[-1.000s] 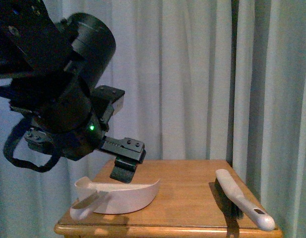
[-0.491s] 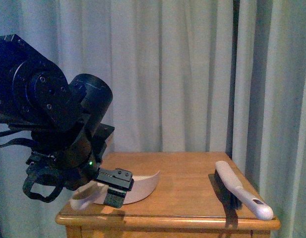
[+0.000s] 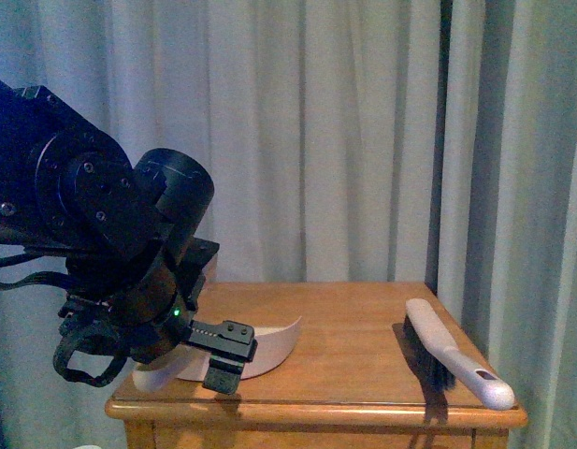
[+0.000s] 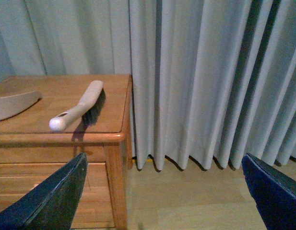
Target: Clean up trash
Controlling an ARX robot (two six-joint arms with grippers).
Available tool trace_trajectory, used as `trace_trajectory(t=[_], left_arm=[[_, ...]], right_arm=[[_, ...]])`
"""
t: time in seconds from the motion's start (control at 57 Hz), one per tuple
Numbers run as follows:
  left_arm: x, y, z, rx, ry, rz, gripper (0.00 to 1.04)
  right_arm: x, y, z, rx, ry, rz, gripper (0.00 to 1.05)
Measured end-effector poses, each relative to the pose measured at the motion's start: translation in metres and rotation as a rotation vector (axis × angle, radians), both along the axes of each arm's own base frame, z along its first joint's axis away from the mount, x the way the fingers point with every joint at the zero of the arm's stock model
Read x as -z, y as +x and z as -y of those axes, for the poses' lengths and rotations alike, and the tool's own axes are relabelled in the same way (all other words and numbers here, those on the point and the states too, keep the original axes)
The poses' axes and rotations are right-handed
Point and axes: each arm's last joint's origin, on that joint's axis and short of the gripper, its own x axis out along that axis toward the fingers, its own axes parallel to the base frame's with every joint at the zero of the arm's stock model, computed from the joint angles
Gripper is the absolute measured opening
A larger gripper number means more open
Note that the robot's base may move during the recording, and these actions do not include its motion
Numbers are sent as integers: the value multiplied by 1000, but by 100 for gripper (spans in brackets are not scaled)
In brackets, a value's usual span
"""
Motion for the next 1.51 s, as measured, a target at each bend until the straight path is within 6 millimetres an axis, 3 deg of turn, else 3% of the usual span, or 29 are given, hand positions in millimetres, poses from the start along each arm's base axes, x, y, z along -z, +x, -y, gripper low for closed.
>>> trace_trajectory(t=[0.421, 0.789, 1.018, 1.07, 1.281, 1.421, 1.509], left_arm=[[9, -1, -4, -1, -3, -12, 95], [15, -4, -7, -3, -2, -26, 29], [10, -11, -10, 11, -8, 1, 27], [5, -13, -11, 17, -16, 25, 27], [-51, -43, -21, 91, -89, 314, 27], [-93, -83, -41, 149, -148, 558, 27], [-107, -113, -59, 161, -164, 669, 27]], right_arm=[[0, 0, 0, 0, 0, 0, 97], [0, 0, 0, 0, 0, 0, 97], [0, 0, 0, 0, 0, 0, 97], [0, 0, 0, 0, 0, 0, 97], [0, 0, 0, 0, 0, 0, 97], [0, 0, 0, 0, 0, 0, 97], [0, 0, 0, 0, 0, 0, 97]])
